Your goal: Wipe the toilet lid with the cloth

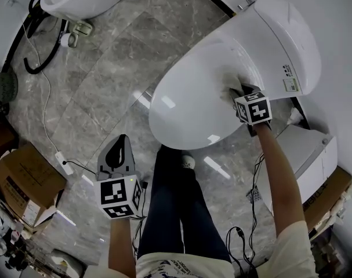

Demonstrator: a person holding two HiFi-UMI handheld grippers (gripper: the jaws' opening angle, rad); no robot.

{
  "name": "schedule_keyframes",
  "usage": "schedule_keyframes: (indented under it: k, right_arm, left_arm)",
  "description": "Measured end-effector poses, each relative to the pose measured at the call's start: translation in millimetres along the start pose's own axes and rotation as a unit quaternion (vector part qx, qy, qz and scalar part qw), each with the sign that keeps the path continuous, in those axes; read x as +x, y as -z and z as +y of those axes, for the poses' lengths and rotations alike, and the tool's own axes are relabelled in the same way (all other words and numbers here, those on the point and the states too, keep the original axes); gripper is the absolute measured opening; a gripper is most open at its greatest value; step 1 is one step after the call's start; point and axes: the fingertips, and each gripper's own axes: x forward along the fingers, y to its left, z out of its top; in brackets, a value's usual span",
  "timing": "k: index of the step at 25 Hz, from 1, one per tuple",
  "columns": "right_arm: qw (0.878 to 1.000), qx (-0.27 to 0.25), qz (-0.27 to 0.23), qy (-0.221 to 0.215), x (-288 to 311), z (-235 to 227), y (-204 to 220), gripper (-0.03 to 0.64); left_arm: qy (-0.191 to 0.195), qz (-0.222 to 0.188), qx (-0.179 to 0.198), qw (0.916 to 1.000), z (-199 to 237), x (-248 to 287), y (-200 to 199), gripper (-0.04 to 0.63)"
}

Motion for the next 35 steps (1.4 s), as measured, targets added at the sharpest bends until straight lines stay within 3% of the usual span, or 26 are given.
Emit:
schedule_keyframes:
  k: [8,16,35]
  right_arm:
    - [0.997,0.049,-0.002,0.056,-6,-52,9,0.101]
    - [0.984,0.137,0.012,0.114,-20,-92,47,0.101]
    - [0.969,0.197,0.022,0.147,-35,-83,96,0.1]
  left_arm:
    - [0.008,0.001,0.007,0.9999,-4,4,-3,0.009]
    - [0.011,0.001,0.011,0.9999,-6,4,-3,0.009]
    - [0.016,-0.004,0.012,0.9998,-12,-3,1,0.009]
